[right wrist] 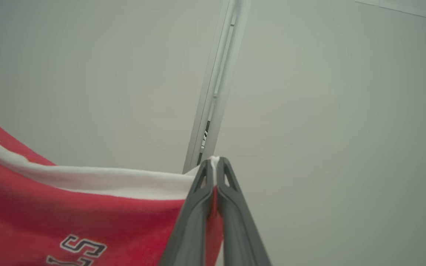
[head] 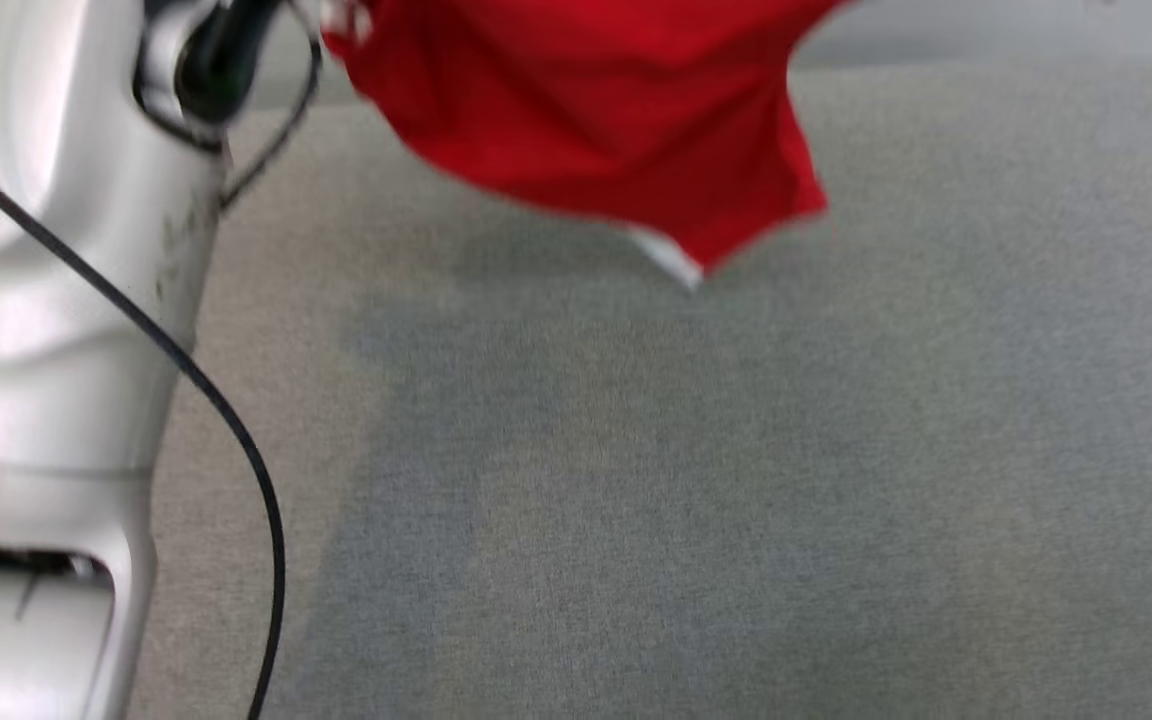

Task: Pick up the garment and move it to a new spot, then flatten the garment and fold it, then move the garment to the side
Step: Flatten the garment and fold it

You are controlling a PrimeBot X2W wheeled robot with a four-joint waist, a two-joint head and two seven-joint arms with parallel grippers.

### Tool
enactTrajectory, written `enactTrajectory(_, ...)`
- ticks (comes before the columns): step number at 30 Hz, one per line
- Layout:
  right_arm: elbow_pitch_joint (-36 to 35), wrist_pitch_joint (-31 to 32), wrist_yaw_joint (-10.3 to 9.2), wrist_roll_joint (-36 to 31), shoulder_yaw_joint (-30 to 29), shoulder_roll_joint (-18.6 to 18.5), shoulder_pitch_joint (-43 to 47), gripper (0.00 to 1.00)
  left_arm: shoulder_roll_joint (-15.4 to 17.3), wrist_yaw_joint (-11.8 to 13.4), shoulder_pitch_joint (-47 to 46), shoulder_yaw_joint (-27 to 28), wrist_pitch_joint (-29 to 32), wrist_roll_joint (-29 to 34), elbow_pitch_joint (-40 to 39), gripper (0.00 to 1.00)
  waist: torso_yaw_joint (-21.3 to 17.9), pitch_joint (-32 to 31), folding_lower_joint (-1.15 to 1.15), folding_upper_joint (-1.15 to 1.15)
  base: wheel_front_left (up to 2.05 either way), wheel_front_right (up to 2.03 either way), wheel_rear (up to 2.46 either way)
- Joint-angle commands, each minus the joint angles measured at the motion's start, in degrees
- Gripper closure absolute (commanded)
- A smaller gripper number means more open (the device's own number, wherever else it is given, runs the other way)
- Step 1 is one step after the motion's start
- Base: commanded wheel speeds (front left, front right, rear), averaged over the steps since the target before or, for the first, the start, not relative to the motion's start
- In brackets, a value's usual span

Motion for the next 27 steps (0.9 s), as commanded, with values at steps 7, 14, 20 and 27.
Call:
enactTrajectory(7,3.91,-3.21,-0.01,-9.23,-5.04,4.55,-19.17,1.0,-0.54,-1.05,-19.5,-2.17,-18.73,8.56,13.44,1.0,-1.02,18.43,0.0,0.0,0.0,0.0,0.0)
enactTrajectory(14,-3.89,-3.15,-0.02,-18.5,-10.63,7.44,-16.4,1.0,-0.13,-2.48,-22.44,-1.13,-23.05,12.49,15.1,1.0,-2.21,27.49,0.0,0.0,0.0,0.0,0.0)
enactTrajectory(20,-6.15,-3.17,-0.02,-17.59,-9.46,7.24,-7.52,1.0,0.42,-3.06,-12.14,0.64,-23.05,12.82,8.85,1.0,-3.41,29.69,0.0,0.0,0.0,0.0,0.0)
enactTrajectory(27,-15.07,-3.16,-0.01,-14.83,-10.83,4.19,8.06,1.0,4.21,-3.0,6.12,-4.17,-23.06,7.7,-3.71,1.0,-2.42,26.0,0.0,0.0,0.0,0.0,0.0)
